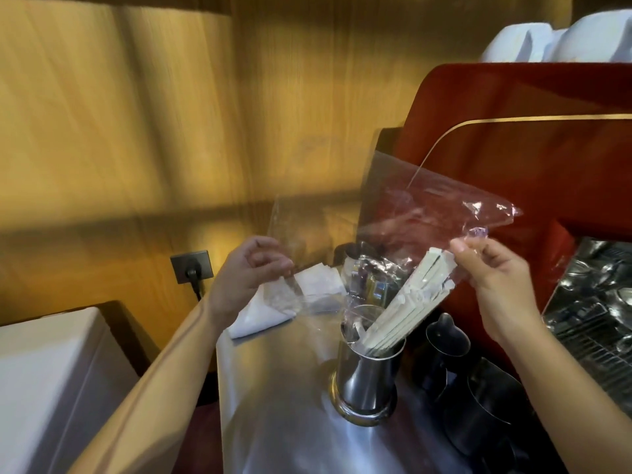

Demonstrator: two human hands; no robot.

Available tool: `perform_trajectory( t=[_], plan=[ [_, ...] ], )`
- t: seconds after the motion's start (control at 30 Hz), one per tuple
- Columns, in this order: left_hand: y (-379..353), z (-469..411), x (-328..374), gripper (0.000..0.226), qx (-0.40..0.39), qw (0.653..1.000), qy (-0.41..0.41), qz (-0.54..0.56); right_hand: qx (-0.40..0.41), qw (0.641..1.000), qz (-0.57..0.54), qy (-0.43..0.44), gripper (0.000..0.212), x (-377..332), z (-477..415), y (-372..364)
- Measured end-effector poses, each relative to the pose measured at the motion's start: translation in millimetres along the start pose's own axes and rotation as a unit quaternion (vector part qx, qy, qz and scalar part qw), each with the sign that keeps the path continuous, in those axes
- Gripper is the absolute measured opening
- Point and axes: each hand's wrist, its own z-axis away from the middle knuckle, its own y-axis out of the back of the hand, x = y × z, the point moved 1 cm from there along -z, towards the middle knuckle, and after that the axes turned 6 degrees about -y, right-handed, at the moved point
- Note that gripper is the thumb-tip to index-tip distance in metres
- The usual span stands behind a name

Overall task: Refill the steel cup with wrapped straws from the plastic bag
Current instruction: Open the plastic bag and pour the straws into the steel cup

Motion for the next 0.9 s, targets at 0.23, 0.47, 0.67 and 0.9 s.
perform_trajectory(
  t=[0.23, 0.47, 0.67, 0.9],
  plan=[
    [-2, 8, -13, 0.006, 0.013, 0.997, -0.018, -0.068, -0.007, 0.999, 0.025, -0.041, 0.014, 10, 15, 9],
    [-8, -4, 6, 0.005, 0.045, 0.991, -0.102, -0.078, 0.013, 1.000, -0.004, 0.026, 0.015, -22, 3, 7],
    [-5, 0, 6, 0.012, 0.059, 0.988, -0.120, -0.082, 0.002, 0.999, 0.004, 0.035, 0.015, -30, 2, 4],
    [-10, 5, 7, 0.011, 0.093, 0.989, -0.111, -0.025, -0.003, 0.999, -0.008, 0.031, 0.013, -23, 2, -1]
  ],
)
